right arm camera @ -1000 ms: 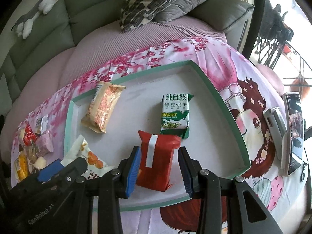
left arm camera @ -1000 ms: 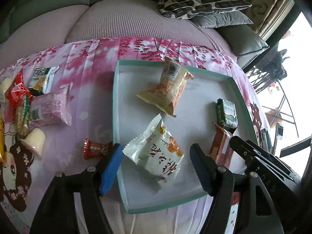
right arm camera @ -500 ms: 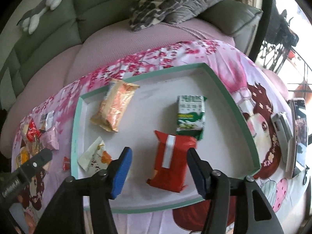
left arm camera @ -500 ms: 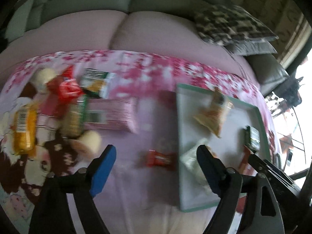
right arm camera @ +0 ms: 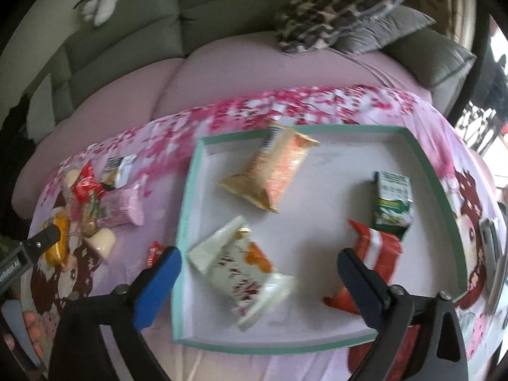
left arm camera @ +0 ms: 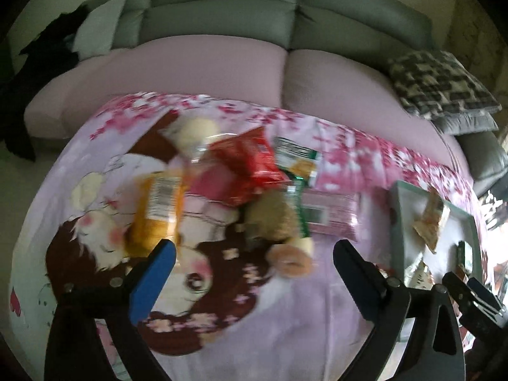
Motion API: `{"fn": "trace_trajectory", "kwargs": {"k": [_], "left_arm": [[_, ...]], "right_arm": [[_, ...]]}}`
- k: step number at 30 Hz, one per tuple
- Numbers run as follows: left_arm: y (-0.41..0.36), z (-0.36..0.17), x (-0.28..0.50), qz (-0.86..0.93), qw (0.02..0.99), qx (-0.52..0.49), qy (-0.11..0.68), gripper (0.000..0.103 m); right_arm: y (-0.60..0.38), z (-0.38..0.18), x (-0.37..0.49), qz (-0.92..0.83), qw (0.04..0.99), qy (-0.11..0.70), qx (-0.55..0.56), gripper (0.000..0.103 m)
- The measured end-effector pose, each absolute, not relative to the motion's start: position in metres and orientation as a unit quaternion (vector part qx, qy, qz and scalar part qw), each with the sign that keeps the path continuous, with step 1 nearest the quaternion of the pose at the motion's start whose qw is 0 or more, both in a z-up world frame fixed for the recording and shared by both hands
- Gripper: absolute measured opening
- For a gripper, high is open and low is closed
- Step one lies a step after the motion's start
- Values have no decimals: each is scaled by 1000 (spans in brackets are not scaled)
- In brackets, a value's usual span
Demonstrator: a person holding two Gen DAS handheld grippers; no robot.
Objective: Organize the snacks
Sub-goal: 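Move both tools back toward the snack pile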
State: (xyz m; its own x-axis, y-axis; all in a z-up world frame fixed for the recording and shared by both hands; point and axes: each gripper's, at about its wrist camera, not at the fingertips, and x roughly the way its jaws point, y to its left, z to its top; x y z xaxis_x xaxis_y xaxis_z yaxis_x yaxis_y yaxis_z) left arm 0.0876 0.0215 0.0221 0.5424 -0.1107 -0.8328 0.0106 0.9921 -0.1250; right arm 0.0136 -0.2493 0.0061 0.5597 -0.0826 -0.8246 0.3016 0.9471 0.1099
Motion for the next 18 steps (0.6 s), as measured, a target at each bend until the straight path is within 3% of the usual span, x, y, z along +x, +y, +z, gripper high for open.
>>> {"fn": "trace_trajectory", "kwargs": {"k": [18], "left_arm": [[122,2,85,57,858,-119,497,99]], "right_arm": [[-133,-7,44,16,885,463,37,103]]}}
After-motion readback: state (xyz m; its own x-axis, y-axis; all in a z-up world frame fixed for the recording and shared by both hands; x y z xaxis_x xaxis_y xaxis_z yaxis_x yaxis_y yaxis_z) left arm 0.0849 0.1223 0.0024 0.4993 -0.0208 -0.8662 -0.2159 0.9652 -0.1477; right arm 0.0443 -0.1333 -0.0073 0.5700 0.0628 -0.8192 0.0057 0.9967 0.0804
